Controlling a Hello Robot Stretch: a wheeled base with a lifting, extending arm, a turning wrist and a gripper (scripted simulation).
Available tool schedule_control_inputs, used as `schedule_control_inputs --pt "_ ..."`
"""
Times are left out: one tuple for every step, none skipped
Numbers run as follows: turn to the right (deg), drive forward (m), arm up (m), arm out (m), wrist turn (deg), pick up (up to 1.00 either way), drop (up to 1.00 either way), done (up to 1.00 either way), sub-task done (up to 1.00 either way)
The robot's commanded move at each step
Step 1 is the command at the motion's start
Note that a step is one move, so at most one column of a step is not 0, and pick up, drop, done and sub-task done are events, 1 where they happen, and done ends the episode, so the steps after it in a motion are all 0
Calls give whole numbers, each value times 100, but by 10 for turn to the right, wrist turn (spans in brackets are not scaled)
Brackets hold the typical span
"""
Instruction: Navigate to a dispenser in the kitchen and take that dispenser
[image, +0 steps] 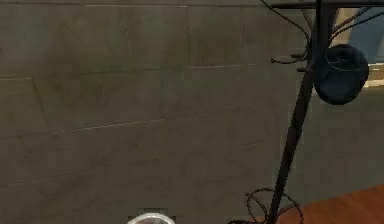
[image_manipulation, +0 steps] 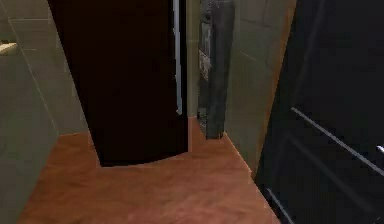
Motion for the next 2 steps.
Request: schedule_control_inputs --pt "-450 0 0 0 0 0 0 0 0" --pt "-450 0 0 0 0 0 0 0 0"
